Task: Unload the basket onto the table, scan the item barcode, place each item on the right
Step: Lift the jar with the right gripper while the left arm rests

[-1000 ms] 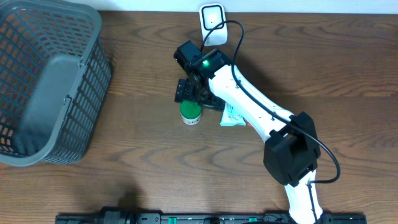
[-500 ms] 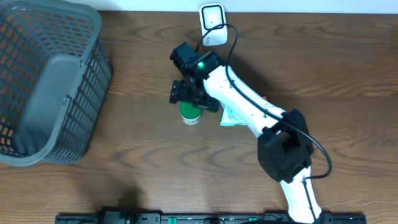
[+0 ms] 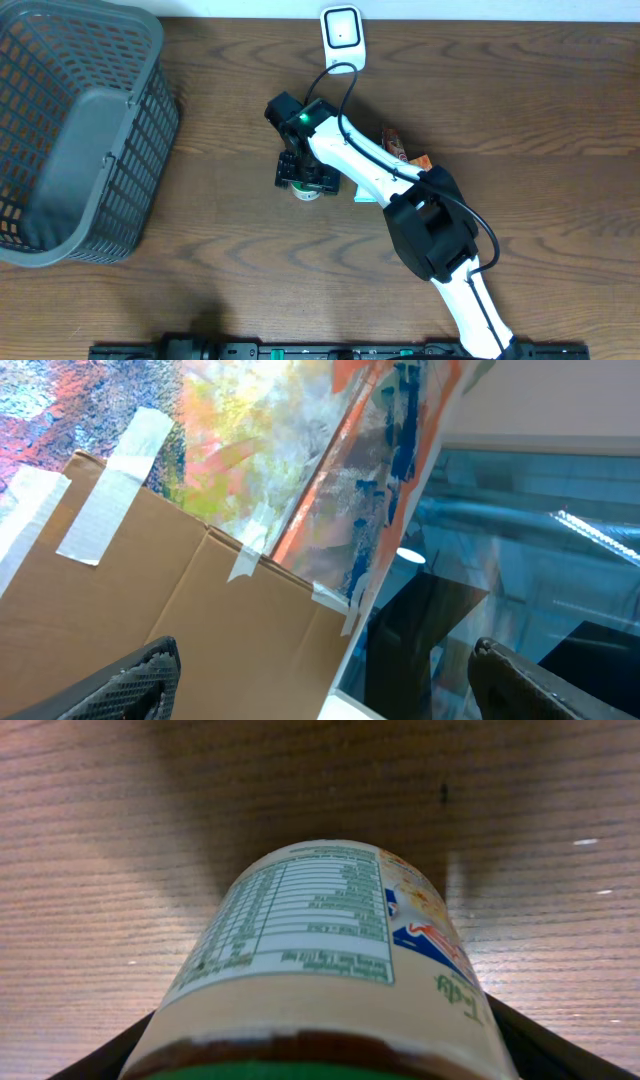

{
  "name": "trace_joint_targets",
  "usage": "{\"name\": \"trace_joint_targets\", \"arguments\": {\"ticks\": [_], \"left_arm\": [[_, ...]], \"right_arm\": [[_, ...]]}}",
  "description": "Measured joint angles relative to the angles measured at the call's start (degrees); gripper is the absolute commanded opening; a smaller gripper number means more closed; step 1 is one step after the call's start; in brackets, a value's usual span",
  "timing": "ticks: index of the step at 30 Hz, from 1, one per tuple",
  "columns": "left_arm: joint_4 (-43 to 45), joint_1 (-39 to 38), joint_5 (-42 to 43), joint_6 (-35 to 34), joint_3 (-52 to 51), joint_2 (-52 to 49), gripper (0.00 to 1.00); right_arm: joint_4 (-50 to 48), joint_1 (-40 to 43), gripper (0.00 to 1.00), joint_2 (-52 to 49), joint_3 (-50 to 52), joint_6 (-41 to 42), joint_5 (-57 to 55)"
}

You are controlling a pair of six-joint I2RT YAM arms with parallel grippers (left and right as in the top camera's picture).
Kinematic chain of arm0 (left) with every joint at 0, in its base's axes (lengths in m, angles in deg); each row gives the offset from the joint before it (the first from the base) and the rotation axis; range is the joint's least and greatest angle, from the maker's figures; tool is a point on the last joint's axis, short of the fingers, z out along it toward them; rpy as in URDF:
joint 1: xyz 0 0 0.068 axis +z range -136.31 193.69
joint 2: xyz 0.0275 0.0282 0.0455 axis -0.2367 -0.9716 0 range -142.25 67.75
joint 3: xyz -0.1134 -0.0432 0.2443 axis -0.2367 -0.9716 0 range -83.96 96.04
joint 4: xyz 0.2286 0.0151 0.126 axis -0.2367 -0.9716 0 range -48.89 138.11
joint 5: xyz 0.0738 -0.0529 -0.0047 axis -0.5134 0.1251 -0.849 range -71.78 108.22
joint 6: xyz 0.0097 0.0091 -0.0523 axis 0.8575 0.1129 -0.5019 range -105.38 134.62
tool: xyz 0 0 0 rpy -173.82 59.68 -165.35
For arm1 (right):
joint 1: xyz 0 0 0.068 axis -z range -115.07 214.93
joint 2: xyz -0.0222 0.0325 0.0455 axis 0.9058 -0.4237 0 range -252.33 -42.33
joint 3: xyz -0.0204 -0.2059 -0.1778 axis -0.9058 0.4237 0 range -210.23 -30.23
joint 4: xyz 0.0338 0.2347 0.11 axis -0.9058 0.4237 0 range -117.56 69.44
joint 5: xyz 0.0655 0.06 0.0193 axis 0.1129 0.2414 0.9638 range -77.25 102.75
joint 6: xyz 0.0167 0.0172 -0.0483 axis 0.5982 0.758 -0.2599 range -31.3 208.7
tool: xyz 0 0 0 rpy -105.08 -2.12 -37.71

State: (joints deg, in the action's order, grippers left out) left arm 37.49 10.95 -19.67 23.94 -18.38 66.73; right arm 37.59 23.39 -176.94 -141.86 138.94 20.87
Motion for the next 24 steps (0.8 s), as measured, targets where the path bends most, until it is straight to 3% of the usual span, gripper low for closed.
{"name": "trace_joint_targets", "arguments": {"ticks": [24], "left_arm": [[-0.3,2.8,0.0,-0.3,0.0,0.0,0.92]], "right_arm": [[-3.3,0.0,0.69,0.9,3.1,-0.2,-3.7]]}}
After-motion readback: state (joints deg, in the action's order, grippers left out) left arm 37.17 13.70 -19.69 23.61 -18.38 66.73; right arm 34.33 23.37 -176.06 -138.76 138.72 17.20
